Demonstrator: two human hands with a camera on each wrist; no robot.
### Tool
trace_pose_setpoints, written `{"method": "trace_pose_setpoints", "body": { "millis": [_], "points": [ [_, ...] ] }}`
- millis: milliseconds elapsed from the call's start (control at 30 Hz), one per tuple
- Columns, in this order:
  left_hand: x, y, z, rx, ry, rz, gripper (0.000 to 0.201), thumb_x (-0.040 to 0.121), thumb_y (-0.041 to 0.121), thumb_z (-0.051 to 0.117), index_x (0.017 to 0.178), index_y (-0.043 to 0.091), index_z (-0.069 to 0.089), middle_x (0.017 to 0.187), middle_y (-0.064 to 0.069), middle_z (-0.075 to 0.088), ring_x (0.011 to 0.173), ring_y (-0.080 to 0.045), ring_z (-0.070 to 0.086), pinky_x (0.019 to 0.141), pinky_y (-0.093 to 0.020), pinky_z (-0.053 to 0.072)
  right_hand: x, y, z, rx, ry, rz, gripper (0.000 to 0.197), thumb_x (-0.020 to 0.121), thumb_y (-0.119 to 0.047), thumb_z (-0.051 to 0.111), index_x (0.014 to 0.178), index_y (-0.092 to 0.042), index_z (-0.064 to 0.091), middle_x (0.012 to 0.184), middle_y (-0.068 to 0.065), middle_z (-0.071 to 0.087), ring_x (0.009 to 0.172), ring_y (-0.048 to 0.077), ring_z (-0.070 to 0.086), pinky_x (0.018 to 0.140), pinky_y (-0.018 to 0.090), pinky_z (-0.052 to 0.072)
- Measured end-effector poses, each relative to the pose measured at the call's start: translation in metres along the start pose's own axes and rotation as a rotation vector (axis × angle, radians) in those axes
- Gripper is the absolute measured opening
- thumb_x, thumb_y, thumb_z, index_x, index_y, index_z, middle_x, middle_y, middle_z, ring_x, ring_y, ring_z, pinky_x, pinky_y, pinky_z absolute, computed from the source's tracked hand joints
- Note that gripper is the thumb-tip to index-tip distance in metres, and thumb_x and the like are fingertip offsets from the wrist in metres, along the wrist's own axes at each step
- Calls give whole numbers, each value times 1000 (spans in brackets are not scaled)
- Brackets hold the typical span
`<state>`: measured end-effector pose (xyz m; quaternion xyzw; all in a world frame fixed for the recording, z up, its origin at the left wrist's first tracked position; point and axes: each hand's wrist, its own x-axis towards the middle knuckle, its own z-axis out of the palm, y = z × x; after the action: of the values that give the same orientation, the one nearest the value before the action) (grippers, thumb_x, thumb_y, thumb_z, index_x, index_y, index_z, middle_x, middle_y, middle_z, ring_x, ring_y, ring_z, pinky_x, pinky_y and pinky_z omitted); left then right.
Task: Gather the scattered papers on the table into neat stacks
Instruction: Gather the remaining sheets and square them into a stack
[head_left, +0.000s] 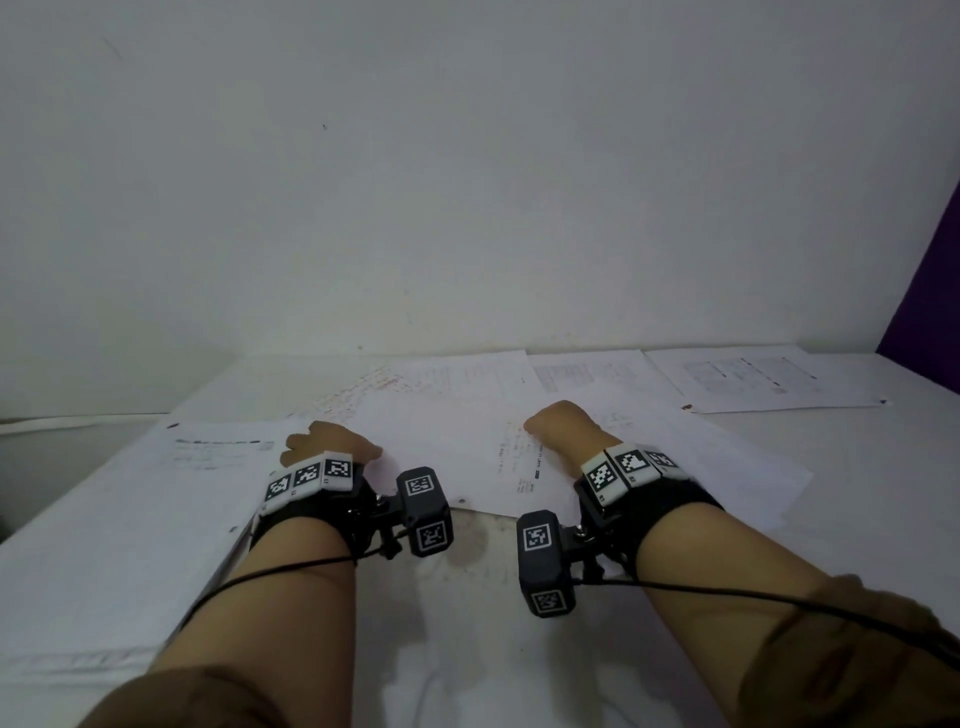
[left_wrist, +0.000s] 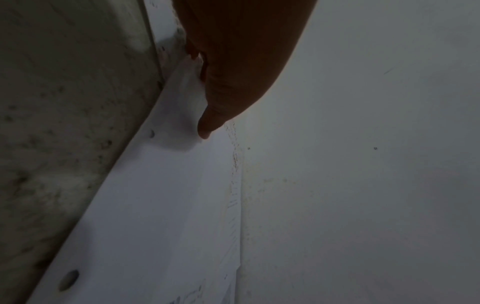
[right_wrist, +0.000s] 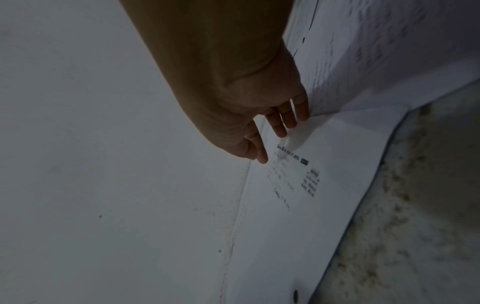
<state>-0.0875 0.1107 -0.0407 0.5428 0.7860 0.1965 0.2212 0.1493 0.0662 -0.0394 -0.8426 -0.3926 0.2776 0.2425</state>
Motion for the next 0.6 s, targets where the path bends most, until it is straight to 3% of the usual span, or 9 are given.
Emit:
{"method": "trace_pose_setpoints", "body": {
  "millis": [67,133,200,300,333,400,467,500,600],
  "points": [
    [7,-8,-7,79,-108,104,61,69,46,75,116,8,65,128,-13,59,114,-32,60,90,-33,46,-3,0,0,4,-6,-20,23,82,-18,49,63,-13,38,94,9,49,89,24,48,80,31,34],
    [15,-11,-13,55,-160,154,57,78,39,72,118,0,62,127,-15,60,114,-31,61,89,-33,47,-10,2,-5,21,12,-35,24,84,-16,49,63,-12,39,91,9,51,86,25,50,77,31,37],
    [8,-8,-15,44,-198,189,49,88,26,64,123,-7,56,131,-19,58,121,-32,56,95,-32,44,-13,5,-8,78,10,-37,23,88,-15,50,67,-8,47,91,11,56,86,25,55,74,29,41],
    [7,-6,-19,-21,-218,236,39,90,23,59,118,-5,63,127,-21,61,116,-33,59,89,-30,44,-16,8,-12,186,-27,-61,21,93,-11,50,96,4,64,105,21,62,105,30,61,90,34,49],
    [7,-5,-21,-79,-183,257,36,91,19,57,115,-6,64,123,-24,62,113,-35,60,86,-32,44,-17,8,-11,201,-25,-70,20,93,-10,49,95,3,64,106,21,62,109,32,60,94,36,48],
    [4,-2,-26,-177,-130,253,33,91,11,52,113,-11,62,119,-30,62,111,-40,59,90,-38,46,-21,7,-11,196,9,-90,21,92,-11,44,73,-13,52,100,15,53,98,26,56,89,34,47],
    [-2,4,-33,-223,-52,247,33,90,5,48,116,-12,58,121,-31,59,113,-42,56,92,-39,44,-23,5,-11,196,71,-73,17,87,-17,45,71,-23,40,101,9,44,92,21,43,86,36,45],
    [-2,5,-36,-268,-9,239,34,89,4,47,119,-11,56,122,-31,58,114,-43,55,91,-39,44,-24,5,-11,227,84,-57,6,81,-20,47,79,-21,41,101,9,41,91,22,40,84,37,44],
    [-6,6,-45,-412,81,193,36,87,3,45,120,-7,55,122,-31,58,114,-45,55,90,-40,45,-28,5,-15,352,83,-14,44,77,-25,49,116,-5,45,107,10,43,95,25,45,81,35,41]
  ]
}}
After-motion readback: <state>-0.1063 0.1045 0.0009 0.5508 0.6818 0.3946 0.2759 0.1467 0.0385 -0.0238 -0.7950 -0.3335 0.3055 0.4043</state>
